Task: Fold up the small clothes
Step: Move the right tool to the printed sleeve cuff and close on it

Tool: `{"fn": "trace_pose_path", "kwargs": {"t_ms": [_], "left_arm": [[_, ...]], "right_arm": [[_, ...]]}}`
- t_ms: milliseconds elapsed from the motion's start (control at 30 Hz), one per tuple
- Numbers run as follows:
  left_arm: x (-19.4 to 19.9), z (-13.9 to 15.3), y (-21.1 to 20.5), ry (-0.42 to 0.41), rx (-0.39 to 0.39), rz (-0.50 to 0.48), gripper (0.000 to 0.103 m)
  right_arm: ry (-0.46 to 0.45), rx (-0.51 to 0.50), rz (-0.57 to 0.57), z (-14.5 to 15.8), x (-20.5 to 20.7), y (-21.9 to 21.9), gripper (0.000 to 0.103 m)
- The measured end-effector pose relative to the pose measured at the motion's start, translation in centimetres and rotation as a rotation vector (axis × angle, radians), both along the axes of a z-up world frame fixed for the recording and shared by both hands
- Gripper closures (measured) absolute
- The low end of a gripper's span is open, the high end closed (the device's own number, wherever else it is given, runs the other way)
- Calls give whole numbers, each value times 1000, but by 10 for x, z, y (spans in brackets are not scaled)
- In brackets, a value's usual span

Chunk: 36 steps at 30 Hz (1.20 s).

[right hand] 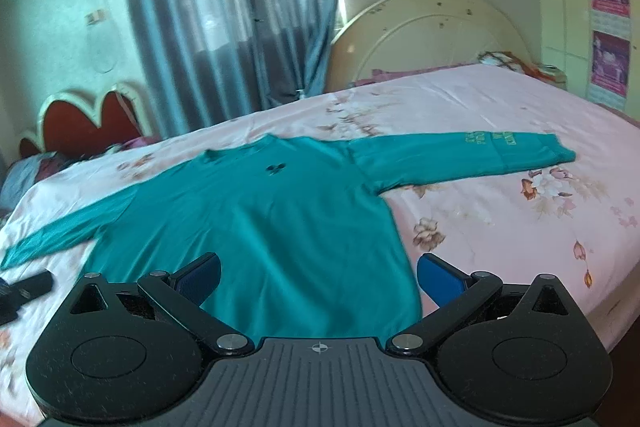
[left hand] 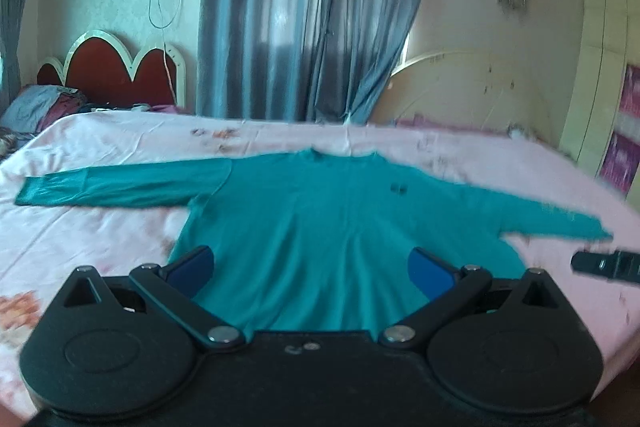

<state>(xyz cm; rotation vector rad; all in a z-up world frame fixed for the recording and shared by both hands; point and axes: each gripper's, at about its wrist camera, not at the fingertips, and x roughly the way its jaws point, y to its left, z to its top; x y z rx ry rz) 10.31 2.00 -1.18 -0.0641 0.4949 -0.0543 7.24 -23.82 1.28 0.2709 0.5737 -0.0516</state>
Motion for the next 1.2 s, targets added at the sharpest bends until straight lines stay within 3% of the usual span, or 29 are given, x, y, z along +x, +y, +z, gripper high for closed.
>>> {"fn": "trace_pose_path", "kwargs": {"t_ms": [167, 267, 433, 600, 700, 900, 933, 1000, 1200], "left_arm": [[51, -1, -7, 122, 83, -90, 0], [71, -2, -7, 125, 60, -161, 0], [93, -13, -29, 108, 89, -249, 1], [117, -32, -64, 161, 85, -317, 0], [128, -42, -84, 179, 98, -341, 0], [165, -54, -117, 203, 107, -275, 0], [174, -56, -125, 215, 103, -262, 0], [189, -59, -140, 246, 96, -254, 0], [225, -67, -198, 284, 119, -255, 0]], "right_arm": [[1, 24, -66, -3, 31, -14, 0], [-16, 31, -114, -2, 41, -25, 0], [-22, 26, -218, -2, 48, -60, 1], [-18, 34, -320, -9, 56, -115, 1], [-1, 55, -375, -19, 70, -154, 37], [9, 120, -432, -45, 109, -242, 38], [8, 140, -441, -50, 117, -260, 46], [21, 169, -461, -61, 132, -290, 53], [71, 285, -541, -101, 159, -370, 55]]}}
